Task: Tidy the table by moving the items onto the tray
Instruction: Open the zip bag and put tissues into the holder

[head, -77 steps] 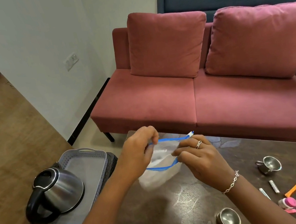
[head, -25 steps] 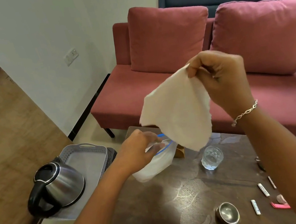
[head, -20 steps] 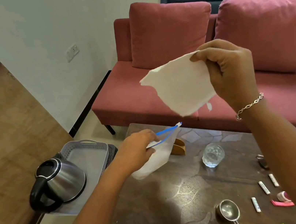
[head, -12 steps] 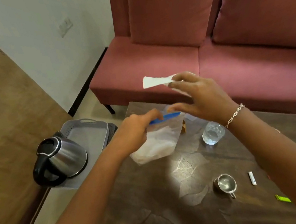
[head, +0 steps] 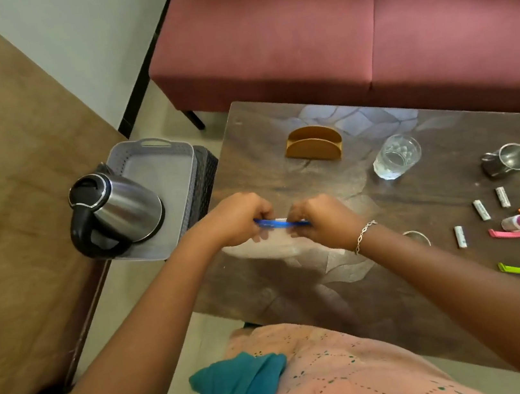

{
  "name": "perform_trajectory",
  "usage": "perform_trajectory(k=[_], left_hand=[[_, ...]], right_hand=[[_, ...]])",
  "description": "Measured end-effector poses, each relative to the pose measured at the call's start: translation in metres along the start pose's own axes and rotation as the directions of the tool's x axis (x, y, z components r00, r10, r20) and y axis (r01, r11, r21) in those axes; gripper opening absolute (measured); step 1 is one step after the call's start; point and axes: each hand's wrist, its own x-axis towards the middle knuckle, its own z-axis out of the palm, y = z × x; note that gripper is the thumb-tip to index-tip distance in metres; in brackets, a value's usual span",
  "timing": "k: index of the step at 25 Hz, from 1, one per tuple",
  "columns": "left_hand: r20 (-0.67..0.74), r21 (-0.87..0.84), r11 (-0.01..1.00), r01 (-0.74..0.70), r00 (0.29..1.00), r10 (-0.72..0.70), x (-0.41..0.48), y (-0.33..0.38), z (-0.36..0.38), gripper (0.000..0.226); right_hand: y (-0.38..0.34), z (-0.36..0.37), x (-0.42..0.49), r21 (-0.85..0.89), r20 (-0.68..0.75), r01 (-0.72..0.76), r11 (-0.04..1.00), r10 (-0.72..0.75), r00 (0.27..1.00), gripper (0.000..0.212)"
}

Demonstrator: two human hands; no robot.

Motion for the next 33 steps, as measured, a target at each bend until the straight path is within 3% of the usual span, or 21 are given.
perform_trajectory(k=[3,6,9,11,17,20,22,24,27,29,31,33], left_hand=[[0.227,-0.158,0.982,0.100,0.972,-0.063,0.008,-0.016,0.011,0.029],[0.263,-0.021,0.993,0.119,0.959,-0.109,0.030,-0.030,0.019,0.021],[0.131,0.146,0.983,0.112,0.983,-0.132,0.054,-0.045,0.027,0.020],[0.008,0.161,0.978,0.131,0.991,-0.134,0.068,-0.055,0.032,0.021],[-0.275,0.002,0.981,0.195,0.943,-0.187,0.087,-0.073,0.036,0.026],[-0.372,-0.235,0.965,0.116,0.906,-0.200,0.080,-0.075,0.039,0.031],[-0.362,-0.480,0.877,0.034,0.903,-0.233,0.069,-0.070,0.040,0.038],[-0.338,-0.684,0.726,-0.065,0.911,-0.237,0.056,-0.062,0.036,0.052],[-0.296,-0.860,0.478,-0.179,0.938,-0.182,0.039,-0.049,0.020,0.071],[-0.252,-0.919,0.343,-0.196,0.959,-0.128,0.030,-0.043,0.011,0.074],[-0.214,-0.955,0.225,-0.194,0.974,-0.067,0.026,-0.039,0.006,0.063],[-0.211,-0.973,0.112,-0.204,0.976,-0.053,0.023,-0.031,0.004,0.033]], right_hand=[[0.001,0.021,0.010,0.106,0.120,-0.055,0.993,0.042,0.992,0.021],[0.006,0.040,0.020,0.087,0.160,-0.111,0.990,0.096,0.982,0.025],[0.020,0.043,0.028,0.057,0.037,-0.193,0.980,0.191,0.981,0.030],[0.032,0.036,0.029,0.055,-0.064,-0.252,0.966,0.256,0.965,0.027],[0.043,0.010,0.027,0.029,-0.218,-0.266,0.964,0.265,0.939,0.027],[0.033,-0.008,0.023,0.039,-0.283,-0.222,0.974,0.224,0.933,0.028],[0.023,-0.022,0.018,0.075,-0.325,-0.156,0.985,0.172,0.930,0.025],[0.011,-0.040,0.012,0.139,-0.379,-0.072,0.988,0.120,0.917,0.021],[-0.006,-0.069,0.001,0.284,-0.440,0.045,0.958,0.088,0.894,0.018],[-0.010,-0.085,-0.005,0.459,-0.427,0.118,0.881,0.102,0.899,0.021],[-0.009,-0.097,-0.009,0.586,-0.413,0.176,0.791,0.104,0.905,0.029],[-0.004,-0.106,-0.012,0.674,-0.416,0.226,0.703,0.109,0.903,0.031]])
